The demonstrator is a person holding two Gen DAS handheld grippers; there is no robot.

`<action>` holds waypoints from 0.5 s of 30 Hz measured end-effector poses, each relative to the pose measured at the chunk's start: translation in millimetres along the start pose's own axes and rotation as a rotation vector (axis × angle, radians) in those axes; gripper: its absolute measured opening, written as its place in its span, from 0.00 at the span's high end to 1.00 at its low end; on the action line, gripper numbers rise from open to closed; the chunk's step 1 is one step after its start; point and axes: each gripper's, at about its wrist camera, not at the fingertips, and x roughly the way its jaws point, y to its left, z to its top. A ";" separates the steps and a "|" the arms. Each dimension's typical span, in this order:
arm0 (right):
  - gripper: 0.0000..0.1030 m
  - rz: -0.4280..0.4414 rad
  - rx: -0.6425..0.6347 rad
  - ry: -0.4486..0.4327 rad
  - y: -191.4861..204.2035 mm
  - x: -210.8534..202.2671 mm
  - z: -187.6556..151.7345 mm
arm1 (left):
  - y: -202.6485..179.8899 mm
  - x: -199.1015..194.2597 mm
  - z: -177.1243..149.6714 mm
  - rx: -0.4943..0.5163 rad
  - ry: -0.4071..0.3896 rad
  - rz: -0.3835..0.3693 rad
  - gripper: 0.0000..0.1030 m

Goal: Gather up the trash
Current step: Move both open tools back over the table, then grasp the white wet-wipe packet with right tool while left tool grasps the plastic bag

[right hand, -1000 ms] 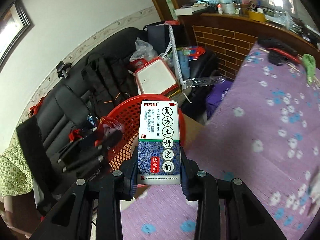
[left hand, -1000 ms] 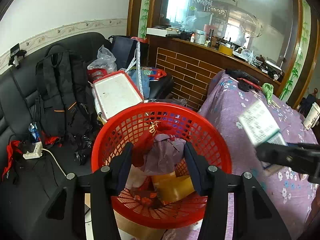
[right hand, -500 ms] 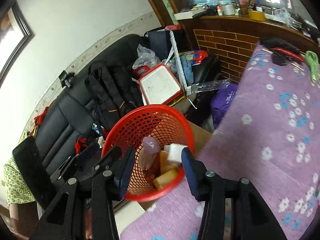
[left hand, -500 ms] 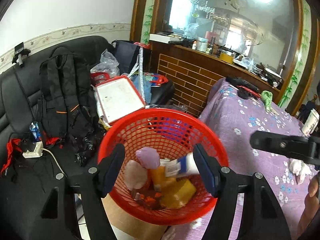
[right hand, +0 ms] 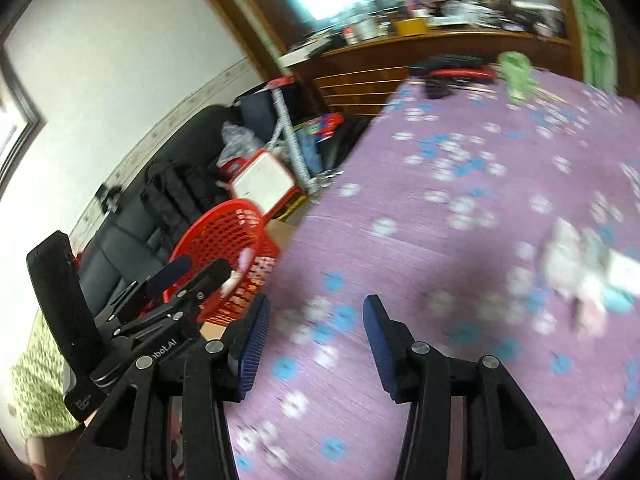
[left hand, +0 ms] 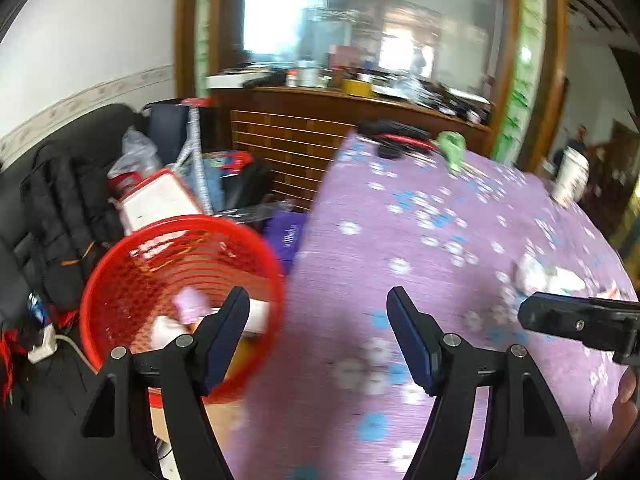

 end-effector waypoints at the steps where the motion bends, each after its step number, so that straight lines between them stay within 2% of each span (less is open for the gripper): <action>1: 0.49 -0.011 0.026 -0.016 -15.6 -12.4 -3.8 | -9.7 0.6 0.3 0.014 0.004 -0.008 0.32; 8: 0.49 -0.130 0.226 -0.125 -114.3 -88.1 -25.6 | -102.3 9.6 -1.2 0.140 0.054 -0.112 0.32; 12: 0.48 -0.226 0.405 -0.183 -183.6 -137.5 -44.2 | -155.6 17.9 -5.9 0.206 0.102 -0.168 0.31; 15: 0.32 -0.321 0.569 -0.235 -234.0 -171.8 -57.1 | -185.2 21.5 -9.2 0.235 0.130 -0.192 0.30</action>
